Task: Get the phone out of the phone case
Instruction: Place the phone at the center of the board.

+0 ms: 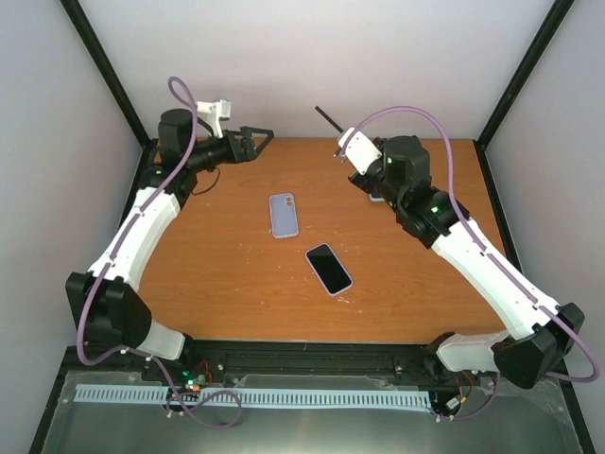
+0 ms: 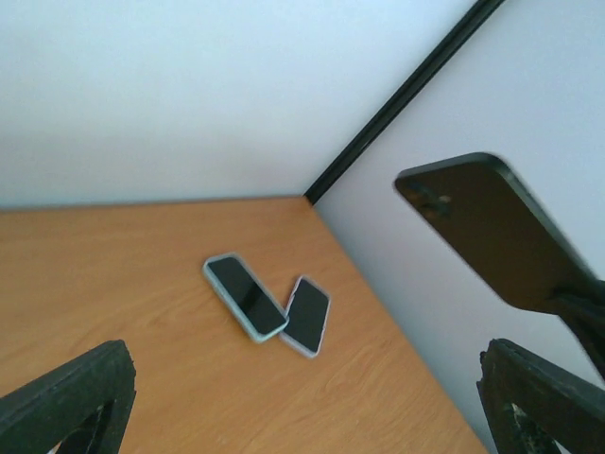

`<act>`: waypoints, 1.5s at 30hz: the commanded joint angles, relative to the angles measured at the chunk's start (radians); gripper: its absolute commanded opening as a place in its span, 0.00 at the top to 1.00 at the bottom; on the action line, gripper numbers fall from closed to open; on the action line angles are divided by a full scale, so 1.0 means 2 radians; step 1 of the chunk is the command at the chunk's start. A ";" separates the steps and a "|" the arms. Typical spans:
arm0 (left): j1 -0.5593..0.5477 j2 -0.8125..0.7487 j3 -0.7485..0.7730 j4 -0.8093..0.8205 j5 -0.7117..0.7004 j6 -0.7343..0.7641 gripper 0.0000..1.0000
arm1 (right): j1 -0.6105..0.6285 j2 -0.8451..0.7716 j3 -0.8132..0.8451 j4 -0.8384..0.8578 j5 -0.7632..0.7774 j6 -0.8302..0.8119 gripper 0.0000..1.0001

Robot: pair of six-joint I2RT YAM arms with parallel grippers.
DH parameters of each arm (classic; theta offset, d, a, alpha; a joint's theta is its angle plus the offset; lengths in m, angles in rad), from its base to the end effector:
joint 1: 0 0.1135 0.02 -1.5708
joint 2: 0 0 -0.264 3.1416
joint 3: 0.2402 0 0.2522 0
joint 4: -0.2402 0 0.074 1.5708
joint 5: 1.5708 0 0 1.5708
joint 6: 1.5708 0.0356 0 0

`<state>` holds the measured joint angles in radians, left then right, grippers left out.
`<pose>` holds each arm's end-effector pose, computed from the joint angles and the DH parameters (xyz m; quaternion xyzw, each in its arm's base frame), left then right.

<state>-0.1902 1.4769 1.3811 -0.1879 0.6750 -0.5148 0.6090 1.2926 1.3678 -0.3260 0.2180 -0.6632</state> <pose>0.3322 -0.0866 0.3841 0.0741 0.7770 -0.4441 0.4399 0.2444 0.1611 0.4186 -0.4129 0.6713 -0.1024 0.6069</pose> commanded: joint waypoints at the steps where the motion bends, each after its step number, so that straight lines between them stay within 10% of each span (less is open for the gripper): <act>1: 0.003 -0.036 0.047 0.041 0.017 -0.005 0.00 | -0.003 -0.045 0.009 0.102 0.006 -0.046 0.97; 25: 0.002 -0.042 -0.022 0.217 0.109 -0.292 0.02 | 0.083 -0.043 -0.154 0.450 0.059 -0.443 0.97; 45: -0.020 -0.024 -0.045 0.268 0.106 -0.361 0.29 | 0.127 -0.006 -0.178 0.508 0.064 -0.539 0.97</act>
<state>-0.2207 1.4220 1.2938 0.2955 0.8829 -1.1992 0.8452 1.2736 1.0206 0.5564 0.3462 -1.6730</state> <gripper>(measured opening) 0.742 0.093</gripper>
